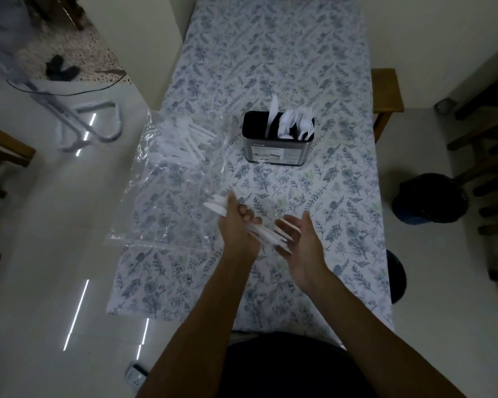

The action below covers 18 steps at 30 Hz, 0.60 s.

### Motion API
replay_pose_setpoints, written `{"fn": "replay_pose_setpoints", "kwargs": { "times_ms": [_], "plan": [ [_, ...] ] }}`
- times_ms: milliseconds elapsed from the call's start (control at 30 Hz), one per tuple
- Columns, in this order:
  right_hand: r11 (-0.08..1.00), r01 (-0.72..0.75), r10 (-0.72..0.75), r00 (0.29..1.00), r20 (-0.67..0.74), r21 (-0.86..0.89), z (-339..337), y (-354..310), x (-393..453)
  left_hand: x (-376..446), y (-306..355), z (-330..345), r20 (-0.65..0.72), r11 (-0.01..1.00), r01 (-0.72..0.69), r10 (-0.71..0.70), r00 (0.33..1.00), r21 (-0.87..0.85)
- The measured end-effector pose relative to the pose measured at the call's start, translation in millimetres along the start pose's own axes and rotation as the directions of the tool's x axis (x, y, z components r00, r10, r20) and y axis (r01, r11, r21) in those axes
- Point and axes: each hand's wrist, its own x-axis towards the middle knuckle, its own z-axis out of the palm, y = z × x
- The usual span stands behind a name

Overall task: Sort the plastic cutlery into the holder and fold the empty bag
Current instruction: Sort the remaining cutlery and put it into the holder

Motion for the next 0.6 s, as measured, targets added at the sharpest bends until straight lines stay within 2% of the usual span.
{"fn": "replay_pose_setpoints", "kwargs": {
  "times_ms": [67, 100, 167, 233, 267, 333, 367, 467, 600],
  "plan": [
    [0.992, -0.033, 0.025, 0.998, 0.061, 0.122, 16, 0, -7, -17, -14, 13, 0.068, 0.994, -0.025, 0.017, 0.998, 0.107],
    [0.991, -0.045, 0.034, 0.996, 0.086, 0.125, 25, 0, -11, -25, -21, 18, 0.097, 0.986, -0.038, 0.022, 0.995, 0.163],
    [1.000, -0.006, 0.006, 0.993, 0.122, -0.004, 31, -3, -15, -33, -30, 22, 0.139, 0.955, -0.100, 0.063, 0.988, 0.279],
    [0.966, 0.153, -0.132, 0.985, 0.113, -0.207, 24, -10, -11, -32, -27, 17, 0.223, 0.896, -0.208, 0.127, 0.967, 0.393],
    [0.909, 0.261, -0.233, 0.965, 0.123, -0.325, 17, -16, -9, -31, -24, 13, 0.277, 0.859, -0.253, 0.137, 0.951, 0.444],
    [0.700, 0.459, -0.417, 0.885, 0.209, -0.547, 0, -32, -4, -30, -18, 4, 0.352, 0.759, -0.310, 0.114, 0.929, 0.572],
    [0.616, 0.513, -0.436, 0.854, 0.284, -0.598, -6, -40, -2, -29, -17, 0, 0.377, 0.693, -0.334, 0.096, 0.921, 0.639],
    [0.464, 0.561, -0.294, 0.828, 0.478, -0.686, -12, -58, 4, -32, -25, -7, 0.465, 0.499, -0.422, 0.042, 0.884, 0.757],
    [0.360, 0.565, -0.275, 0.825, 0.494, -0.742, -11, -64, 15, -34, -31, -8, 0.518, 0.365, -0.466, -0.056, 0.853, 0.806]
  ]
}}
